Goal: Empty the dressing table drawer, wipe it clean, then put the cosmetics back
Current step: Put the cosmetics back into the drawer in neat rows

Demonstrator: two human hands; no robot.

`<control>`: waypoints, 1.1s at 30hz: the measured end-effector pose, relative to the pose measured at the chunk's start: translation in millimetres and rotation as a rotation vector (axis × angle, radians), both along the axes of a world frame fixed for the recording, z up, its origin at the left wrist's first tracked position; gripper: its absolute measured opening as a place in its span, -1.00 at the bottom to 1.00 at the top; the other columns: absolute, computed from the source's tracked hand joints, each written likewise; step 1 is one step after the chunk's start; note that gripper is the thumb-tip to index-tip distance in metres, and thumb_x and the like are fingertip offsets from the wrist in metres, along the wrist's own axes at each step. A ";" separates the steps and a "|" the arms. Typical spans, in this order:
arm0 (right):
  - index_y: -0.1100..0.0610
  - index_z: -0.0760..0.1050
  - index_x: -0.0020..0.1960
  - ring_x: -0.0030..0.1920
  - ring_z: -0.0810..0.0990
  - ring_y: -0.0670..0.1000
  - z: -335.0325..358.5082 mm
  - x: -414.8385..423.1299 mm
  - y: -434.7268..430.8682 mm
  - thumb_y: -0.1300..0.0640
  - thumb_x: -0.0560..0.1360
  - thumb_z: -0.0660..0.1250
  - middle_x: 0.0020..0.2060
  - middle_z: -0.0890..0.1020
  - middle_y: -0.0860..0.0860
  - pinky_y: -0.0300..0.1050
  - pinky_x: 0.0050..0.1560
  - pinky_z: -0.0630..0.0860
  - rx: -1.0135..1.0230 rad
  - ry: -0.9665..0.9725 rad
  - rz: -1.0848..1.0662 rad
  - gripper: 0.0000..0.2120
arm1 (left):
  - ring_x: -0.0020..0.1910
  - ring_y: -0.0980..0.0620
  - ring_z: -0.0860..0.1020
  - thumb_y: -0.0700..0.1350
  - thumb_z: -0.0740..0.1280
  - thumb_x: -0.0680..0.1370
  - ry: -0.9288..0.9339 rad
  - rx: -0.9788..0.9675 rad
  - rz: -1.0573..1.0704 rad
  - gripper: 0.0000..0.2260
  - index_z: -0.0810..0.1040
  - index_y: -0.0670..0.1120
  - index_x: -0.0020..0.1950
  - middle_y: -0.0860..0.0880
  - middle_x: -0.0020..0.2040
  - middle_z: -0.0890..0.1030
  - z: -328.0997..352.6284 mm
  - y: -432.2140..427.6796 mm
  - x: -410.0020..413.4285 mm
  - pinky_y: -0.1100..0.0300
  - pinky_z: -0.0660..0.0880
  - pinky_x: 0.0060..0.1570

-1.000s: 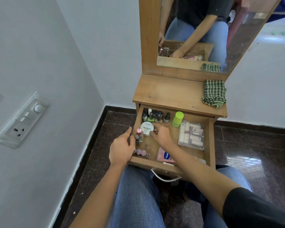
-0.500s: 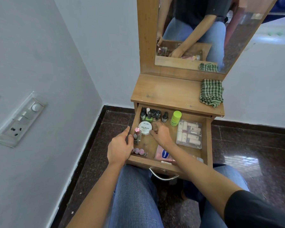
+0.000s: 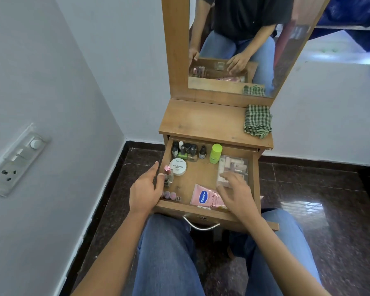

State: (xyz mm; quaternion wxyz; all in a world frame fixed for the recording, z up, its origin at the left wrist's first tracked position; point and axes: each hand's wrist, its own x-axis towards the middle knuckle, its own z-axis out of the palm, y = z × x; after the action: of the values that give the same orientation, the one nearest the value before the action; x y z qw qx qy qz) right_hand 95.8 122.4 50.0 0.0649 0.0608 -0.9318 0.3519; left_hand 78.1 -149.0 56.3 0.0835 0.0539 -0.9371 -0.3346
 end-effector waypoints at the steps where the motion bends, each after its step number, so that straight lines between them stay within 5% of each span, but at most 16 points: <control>1: 0.15 0.47 0.27 0.24 0.46 -0.02 -1.0 9.3 4.2 0.06 0.56 0.28 0.23 0.52 0.03 -0.11 0.24 0.41 0.039 0.009 -0.002 -0.68 | 0.22 0.00 0.54 0.07 0.15 0.60 0.028 -0.029 -0.050 -0.57 0.40 0.02 0.46 0.00 0.27 0.58 -1.1 -0.7 0.1 0.05 0.50 0.15; 8: 0.16 0.49 0.25 0.13 0.51 0.00 0.3 33.3 12.1 -0.14 0.50 0.22 0.13 0.56 0.03 -0.07 0.16 0.49 0.154 0.145 0.090 -0.52 | 0.43 0.05 0.36 0.20 0.06 0.56 0.076 -0.138 -0.132 -0.43 0.32 -0.03 0.51 0.00 0.43 0.43 -4.1 -4.2 -4.9 0.01 0.42 0.30; 20: 0.12 0.36 0.38 0.34 0.37 0.02 9.9 -9.3 27.9 -0.29 0.37 0.36 0.32 0.43 0.03 -0.06 0.35 0.29 0.296 0.205 0.343 -0.27 | 0.51 0.02 0.21 0.24 0.00 0.55 0.077 -0.279 -0.154 -0.35 0.24 -0.11 0.54 -0.07 0.51 0.30 2.3 9.3 -45.2 0.06 0.20 0.45; 28: 0.13 0.33 0.41 0.44 0.25 0.04 14.9 -67.0 39.2 -0.26 0.41 0.31 0.40 0.37 0.05 -0.01 0.47 0.08 0.451 0.243 0.245 -0.29 | 0.56 0.03 0.05 0.25 -0.10 0.57 0.066 -0.417 -0.227 -0.31 0.09 -0.17 0.57 -0.11 0.56 0.16 -1.6 30.8 -78.1 0.10 -0.04 0.52; 33: 0.18 0.34 0.39 0.42 0.30 0.07 13.1 -100.4 47.8 -0.32 0.47 0.17 0.37 0.43 0.09 0.04 0.45 0.13 0.592 0.261 0.151 -0.30 | 0.55 0.05 0.03 0.24 -0.10 0.59 0.073 -0.422 -0.261 -0.34 0.07 -0.13 0.58 -0.09 0.56 0.14 3.6 45.8 -98.6 0.13 -0.08 0.51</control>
State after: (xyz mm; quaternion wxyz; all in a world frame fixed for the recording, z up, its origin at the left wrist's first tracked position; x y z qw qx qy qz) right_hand -4.6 170.2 63.1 0.1372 0.1905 -0.9703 0.0588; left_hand -20.6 -103.2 59.9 0.0826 -0.0982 -0.9816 -0.1414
